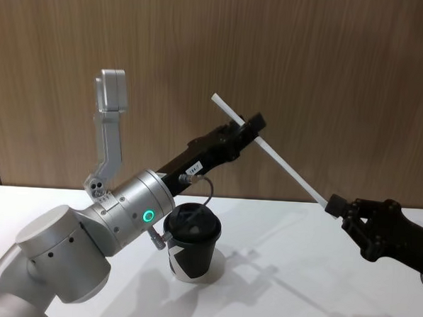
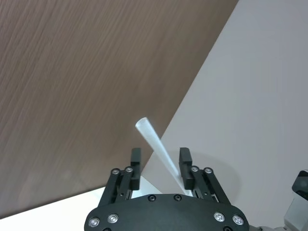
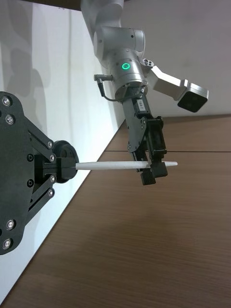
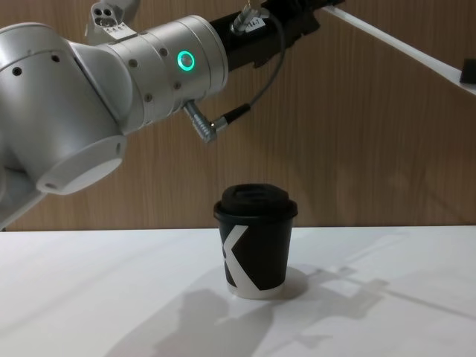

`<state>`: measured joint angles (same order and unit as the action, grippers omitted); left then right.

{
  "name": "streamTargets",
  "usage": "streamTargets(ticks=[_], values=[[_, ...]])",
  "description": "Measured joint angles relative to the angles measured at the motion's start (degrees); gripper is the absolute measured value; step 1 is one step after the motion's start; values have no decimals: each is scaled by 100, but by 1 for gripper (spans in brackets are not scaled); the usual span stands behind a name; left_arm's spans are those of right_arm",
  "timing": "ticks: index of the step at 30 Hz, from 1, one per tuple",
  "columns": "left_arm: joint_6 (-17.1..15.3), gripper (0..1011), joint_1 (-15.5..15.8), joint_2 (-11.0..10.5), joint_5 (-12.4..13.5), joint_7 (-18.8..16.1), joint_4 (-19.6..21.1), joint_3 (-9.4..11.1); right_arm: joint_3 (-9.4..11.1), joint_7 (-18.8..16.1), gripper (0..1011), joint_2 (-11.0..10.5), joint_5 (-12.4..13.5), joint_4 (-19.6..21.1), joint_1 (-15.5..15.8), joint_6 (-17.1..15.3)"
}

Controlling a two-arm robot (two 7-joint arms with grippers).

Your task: Pick up the straw with one hand, pass it to the other hand, and insert it into the cup.

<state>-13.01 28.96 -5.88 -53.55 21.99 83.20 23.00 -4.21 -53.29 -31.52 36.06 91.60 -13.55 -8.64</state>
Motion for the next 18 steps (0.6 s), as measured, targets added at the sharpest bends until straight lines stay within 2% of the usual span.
streamTargets(ticks=[11, 18], values=[[9, 145, 8, 11, -14, 6, -17, 3, -1, 0, 0, 0, 0, 0, 0, 0], [11, 85, 11, 14, -17, 11, -22, 3, 0, 0, 0, 0, 0, 0, 0, 0]])
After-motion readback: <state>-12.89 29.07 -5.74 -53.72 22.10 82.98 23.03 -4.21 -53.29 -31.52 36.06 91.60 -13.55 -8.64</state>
